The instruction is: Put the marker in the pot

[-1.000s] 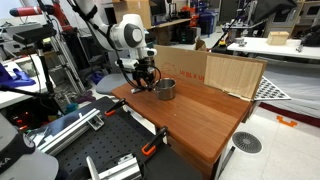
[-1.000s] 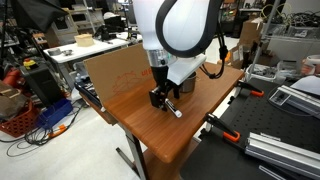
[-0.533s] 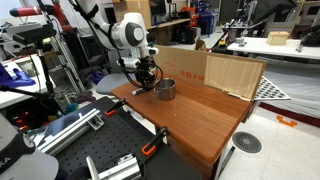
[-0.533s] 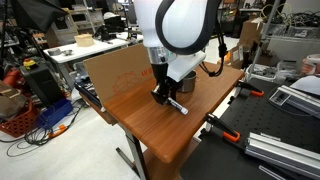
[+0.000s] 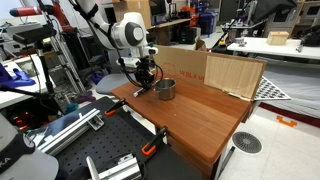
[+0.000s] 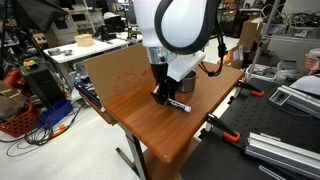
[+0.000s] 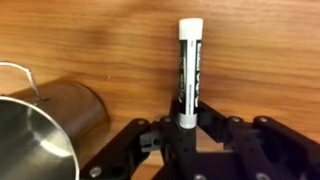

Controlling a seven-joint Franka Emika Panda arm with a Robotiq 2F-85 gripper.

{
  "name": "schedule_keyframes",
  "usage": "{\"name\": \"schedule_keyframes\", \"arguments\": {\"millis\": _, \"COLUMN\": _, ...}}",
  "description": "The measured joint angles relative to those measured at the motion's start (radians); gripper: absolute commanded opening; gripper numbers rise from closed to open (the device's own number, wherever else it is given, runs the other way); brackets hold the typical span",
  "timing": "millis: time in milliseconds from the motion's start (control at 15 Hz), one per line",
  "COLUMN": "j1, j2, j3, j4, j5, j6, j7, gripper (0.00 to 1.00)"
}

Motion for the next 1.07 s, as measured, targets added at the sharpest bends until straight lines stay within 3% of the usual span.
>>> {"name": "schedule_keyframes", "arguments": {"millis": 600, "j1": -0.02, "j2": -0.079, "j3": 0.078, "j4": 0.003, "j5": 0.102, "j6": -0.003, "j7": -0.107, "gripper": 0.06}}
{"name": "schedule_keyframes", "arguments": {"millis": 1067, "j1": -0.071, "j2": -0.205, "j3": 0.077, "j4": -0.021, "j5": 0.113, "j6": -0.068, "j7": -0.2, "gripper": 0.06}}
